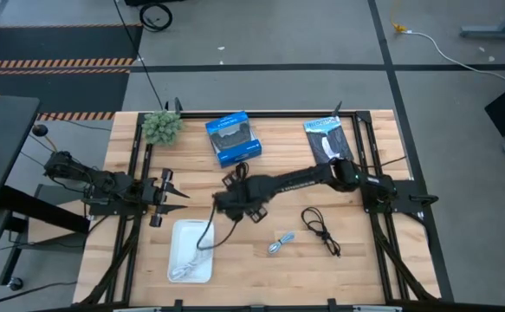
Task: Pick and place USB-C Cables
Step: Put the left black charger cable into the white bin
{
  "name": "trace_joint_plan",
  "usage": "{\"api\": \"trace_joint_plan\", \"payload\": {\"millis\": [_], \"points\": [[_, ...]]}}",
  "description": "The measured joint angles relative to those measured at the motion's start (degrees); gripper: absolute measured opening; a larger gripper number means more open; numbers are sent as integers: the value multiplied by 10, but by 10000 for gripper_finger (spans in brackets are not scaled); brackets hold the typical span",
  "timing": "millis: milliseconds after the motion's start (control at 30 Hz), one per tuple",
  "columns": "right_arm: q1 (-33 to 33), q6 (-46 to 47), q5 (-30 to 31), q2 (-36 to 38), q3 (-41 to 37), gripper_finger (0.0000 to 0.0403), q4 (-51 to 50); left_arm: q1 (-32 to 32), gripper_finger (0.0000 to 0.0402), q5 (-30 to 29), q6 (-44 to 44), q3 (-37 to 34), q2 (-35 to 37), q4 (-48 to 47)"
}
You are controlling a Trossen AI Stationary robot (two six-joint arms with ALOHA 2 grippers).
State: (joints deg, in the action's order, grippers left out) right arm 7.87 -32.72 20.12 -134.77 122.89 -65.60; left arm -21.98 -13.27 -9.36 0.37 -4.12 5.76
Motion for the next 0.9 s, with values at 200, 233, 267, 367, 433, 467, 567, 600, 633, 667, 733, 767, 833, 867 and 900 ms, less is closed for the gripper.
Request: {"api": "trace_joint_plan", "payload": {"millis": [200, 233, 267, 367, 433, 467, 567, 600, 633, 667, 733, 767, 833, 867, 900], "points": [[-35, -97, -64, -1, 0, 256, 13, 0, 142, 0, 0, 0, 0, 0], [-37, -119, -70, -1, -4, 253, 21, 0, 142, 0, 0, 0, 0, 0], [-39, -143, -76, -1, -11, 251, 33, 0, 142, 0, 0, 0, 0, 0], [-44, -213, -83, -2, -34, 247, 44, 0, 142, 0, 0, 0, 0, 0], [-48, -250, -83, -2, -53, 247, 59, 0, 142, 0, 0, 0, 0, 0], [-50, -266, -80, -2, -67, 247, 71, 0, 142, 0, 0, 0, 0, 0], [-53, -295, -62, -4, -88, 245, 83, 0, 142, 0, 0, 0, 0, 0], [-54, -302, -62, -3, -91, 244, 94, 0, 142, 0, 0, 0, 0, 0], [-56, -307, -64, -2, -94, 242, 107, 0, 142, 0, 0, 0, 0, 0], [-58, -310, -67, -1, -97, 240, 115, 0, 142, 0, 0, 0, 0, 0], [-62, -316, -73, -2, -104, 233, 119, 0, 142, 0, 0, 0, 0, 0], [-64, -316, -79, -2, -108, 229, 124, 0, 142, 0, 0, 0, 0, 0], [-67, -316, -89, -2, -115, 217, 136, 0, 142, 0, 0, 0, 0, 0], [-68, -316, -92, -2, -118, 208, 134, 0, 142, 0, 0, 0, 0, 0], [-69, -316, -92, -2, -120, 198, 132, 0, 142, 0, 0, 0, 0, 0]]}}
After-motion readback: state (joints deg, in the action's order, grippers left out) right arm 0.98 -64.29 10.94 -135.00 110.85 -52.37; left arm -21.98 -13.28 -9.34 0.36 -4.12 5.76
